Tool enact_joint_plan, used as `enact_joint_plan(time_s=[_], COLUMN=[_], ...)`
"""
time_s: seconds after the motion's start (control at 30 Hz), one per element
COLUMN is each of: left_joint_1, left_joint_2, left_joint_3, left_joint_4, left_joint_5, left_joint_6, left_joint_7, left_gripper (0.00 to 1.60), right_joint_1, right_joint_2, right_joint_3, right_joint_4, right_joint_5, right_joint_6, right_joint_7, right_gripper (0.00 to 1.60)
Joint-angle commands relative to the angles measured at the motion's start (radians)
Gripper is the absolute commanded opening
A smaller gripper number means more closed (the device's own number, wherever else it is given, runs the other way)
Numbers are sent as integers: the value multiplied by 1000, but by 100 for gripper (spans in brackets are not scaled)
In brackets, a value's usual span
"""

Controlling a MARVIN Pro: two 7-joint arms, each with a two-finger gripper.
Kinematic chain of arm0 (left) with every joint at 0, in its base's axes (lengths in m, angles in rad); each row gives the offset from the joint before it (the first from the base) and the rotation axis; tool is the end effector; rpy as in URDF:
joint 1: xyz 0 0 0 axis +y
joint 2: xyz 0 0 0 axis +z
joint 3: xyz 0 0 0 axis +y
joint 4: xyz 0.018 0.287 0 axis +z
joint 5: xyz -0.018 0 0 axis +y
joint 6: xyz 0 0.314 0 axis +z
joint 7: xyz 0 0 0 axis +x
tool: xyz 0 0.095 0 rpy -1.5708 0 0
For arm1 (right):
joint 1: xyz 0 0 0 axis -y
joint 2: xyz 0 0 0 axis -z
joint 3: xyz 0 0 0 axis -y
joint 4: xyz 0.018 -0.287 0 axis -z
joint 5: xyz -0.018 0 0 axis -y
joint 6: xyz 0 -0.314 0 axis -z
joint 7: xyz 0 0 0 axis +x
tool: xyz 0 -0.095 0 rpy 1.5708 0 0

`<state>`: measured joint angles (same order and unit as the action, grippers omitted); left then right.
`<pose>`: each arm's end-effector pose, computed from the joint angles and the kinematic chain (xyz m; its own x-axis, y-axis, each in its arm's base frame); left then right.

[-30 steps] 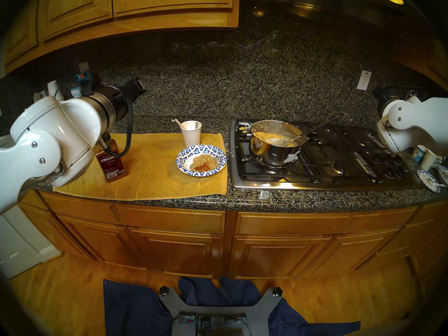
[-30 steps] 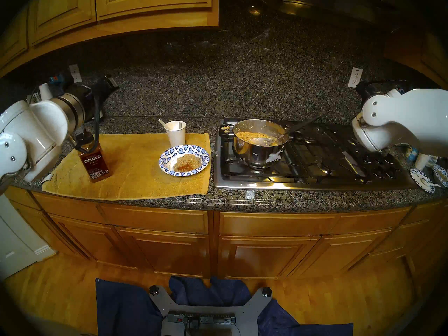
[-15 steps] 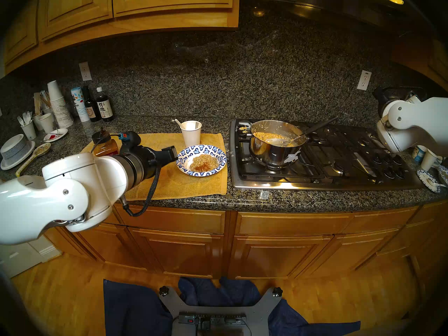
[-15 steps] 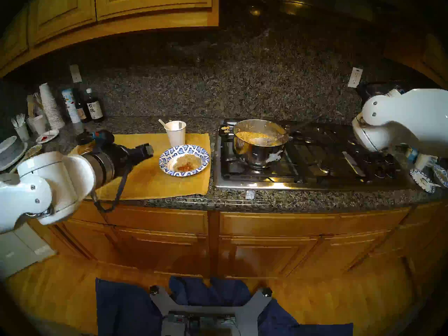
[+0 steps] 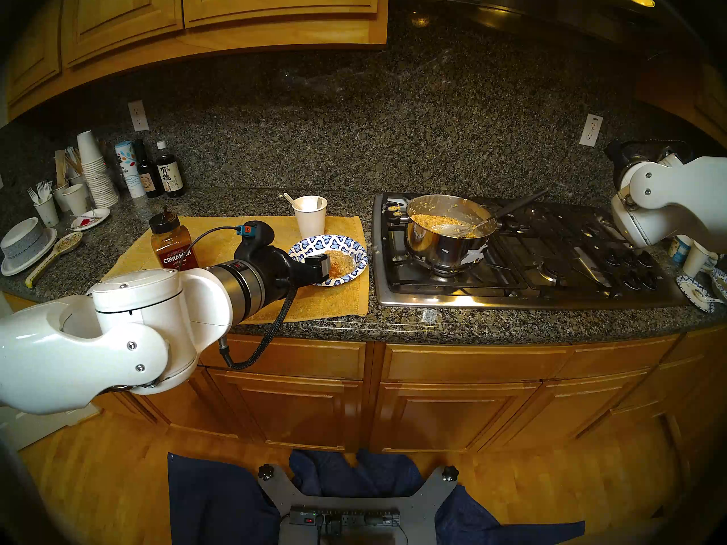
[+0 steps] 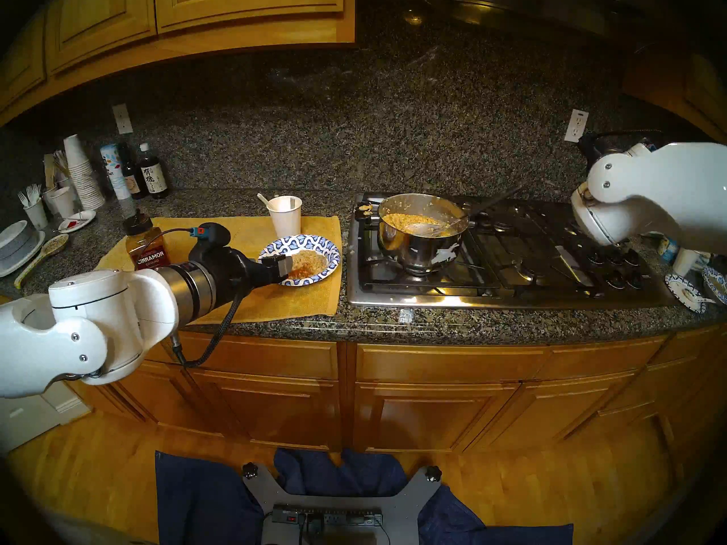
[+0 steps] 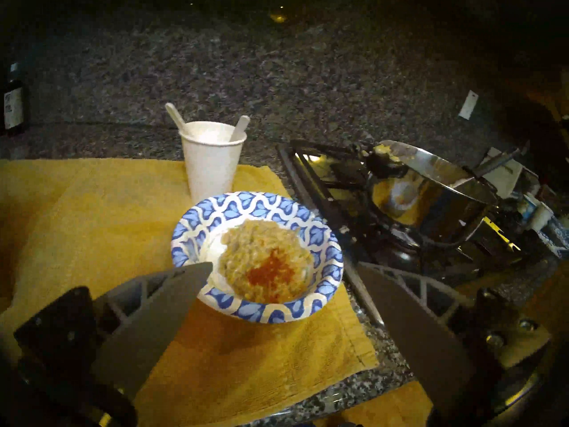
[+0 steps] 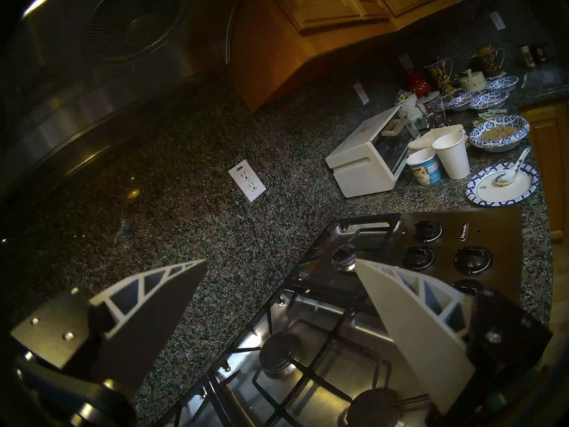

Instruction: Scoop oatmeal into bowl and add cinnamon

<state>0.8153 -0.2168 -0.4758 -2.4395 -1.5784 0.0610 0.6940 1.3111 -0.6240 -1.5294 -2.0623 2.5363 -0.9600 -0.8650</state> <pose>0.3092 -0.0217 -0.1155 0.3755 0.0490 0.9255 -0.3187 -0.9309 0.1787 0.3903 -0.1800 0.0110 -0.3115 -0.4728 0.8243 -0.5785 -0.5939 -0.5592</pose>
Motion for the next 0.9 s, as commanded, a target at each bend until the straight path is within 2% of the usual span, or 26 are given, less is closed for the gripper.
enact_joint_plan(time_s=[0.0,0.33,0.43,0.87], left_joint_1=[-10,24,30,64], left_joint_2=[-39,-76,-103,-175], left_joint_3=[6,62,72,130], left_joint_4=[-4,-4,-4,-4], left_joint_5=[136,326,368,538], left_joint_6=[-15,-61,-88,-130], left_joint_7=[-19,75,130,296], left_gripper=[160,160,160,160], right_joint_1=[29,31,31,31], right_joint_2=[-12,-14,-14,-14], right_joint_3=[21,22,23,25], right_joint_4=[13,13,13,13], right_joint_5=[-15,-19,-20,-27], right_joint_6=[0,0,0,0], right_joint_7=[-21,-31,-33,-44], right_gripper=[160,160,160,160])
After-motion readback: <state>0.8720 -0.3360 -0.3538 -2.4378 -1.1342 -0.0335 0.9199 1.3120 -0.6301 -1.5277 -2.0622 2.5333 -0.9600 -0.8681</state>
